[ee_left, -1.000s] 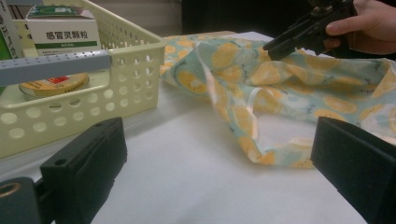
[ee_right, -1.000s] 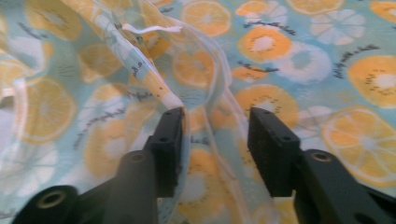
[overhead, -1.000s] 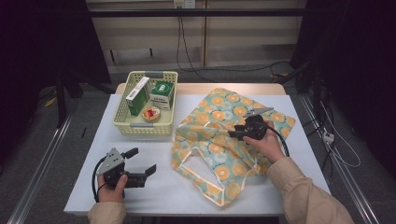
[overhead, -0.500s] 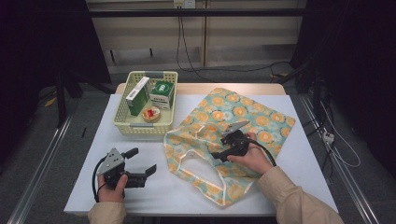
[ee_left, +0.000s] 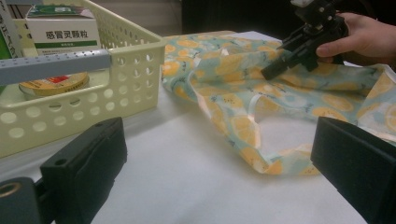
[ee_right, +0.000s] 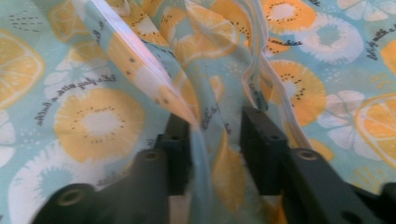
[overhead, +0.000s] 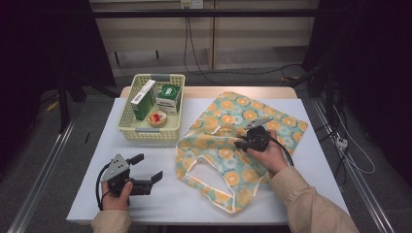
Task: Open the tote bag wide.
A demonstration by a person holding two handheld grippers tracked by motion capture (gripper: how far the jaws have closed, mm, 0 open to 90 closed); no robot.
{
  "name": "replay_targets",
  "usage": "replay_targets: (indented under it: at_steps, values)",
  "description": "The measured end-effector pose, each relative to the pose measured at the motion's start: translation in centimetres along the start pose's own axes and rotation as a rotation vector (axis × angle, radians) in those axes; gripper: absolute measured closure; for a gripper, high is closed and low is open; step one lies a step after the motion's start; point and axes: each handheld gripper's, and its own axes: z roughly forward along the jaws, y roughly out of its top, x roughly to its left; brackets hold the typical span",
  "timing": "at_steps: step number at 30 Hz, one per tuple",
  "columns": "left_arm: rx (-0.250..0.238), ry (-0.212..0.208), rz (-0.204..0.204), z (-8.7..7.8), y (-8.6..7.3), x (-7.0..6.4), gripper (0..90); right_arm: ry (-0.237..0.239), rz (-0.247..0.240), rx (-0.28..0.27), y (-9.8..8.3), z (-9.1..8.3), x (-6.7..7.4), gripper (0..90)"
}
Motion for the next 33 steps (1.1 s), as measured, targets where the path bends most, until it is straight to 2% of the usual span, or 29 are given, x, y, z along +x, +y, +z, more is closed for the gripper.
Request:
replay_targets:
  at_steps: [3,6,8,12,14,20,23,26,29,32,33]
  values:
    - [-0.001,0.000,-0.001,0.0,0.0,0.0,3.5,0.005,0.004,0.005,0.1,0.0,-0.3,82.0]
    - [-0.002,0.000,-0.002,-0.1,0.0,0.0,3.5,0.015,0.010,0.010,0.3,0.1,-0.4,88.3]
    - [-0.003,0.001,-0.002,-0.1,0.0,0.0,3.5,0.016,-0.001,0.015,0.3,0.1,-0.4,90.0]
    - [-0.003,-0.001,-0.004,-0.1,0.0,0.0,3.5,0.036,0.018,0.015,0.3,-0.1,-0.5,90.0]
    - [0.001,-0.001,0.003,-0.1,0.0,0.1,3.5,0.072,0.033,0.011,0.3,-0.4,-0.2,90.0]
    - [-0.001,-0.002,-0.002,0.0,0.0,-0.1,3.5,0.187,-0.003,0.021,1.1,-1.4,2.0,90.0]
    - [0.004,-0.002,0.004,0.0,0.0,-0.1,3.5,0.227,-0.006,-0.010,1.6,-2.0,2.8,90.0]
    - [0.005,-0.003,0.003,0.0,0.0,-0.1,3.5,0.197,-0.003,-0.056,2.0,-2.7,2.7,90.0]
    - [0.001,-0.006,-0.001,0.1,0.0,-0.2,3.5,0.128,0.005,-0.070,2.1,-2.6,1.3,89.4]
    - [-0.002,-0.010,0.002,0.1,0.1,-0.2,3.5,0.098,0.053,-0.072,1.7,-1.7,-0.2,86.4]
    - [-0.002,-0.010,0.003,0.1,0.1,-0.1,3.4,0.074,0.050,-0.070,1.6,-1.4,-0.5,83.8]
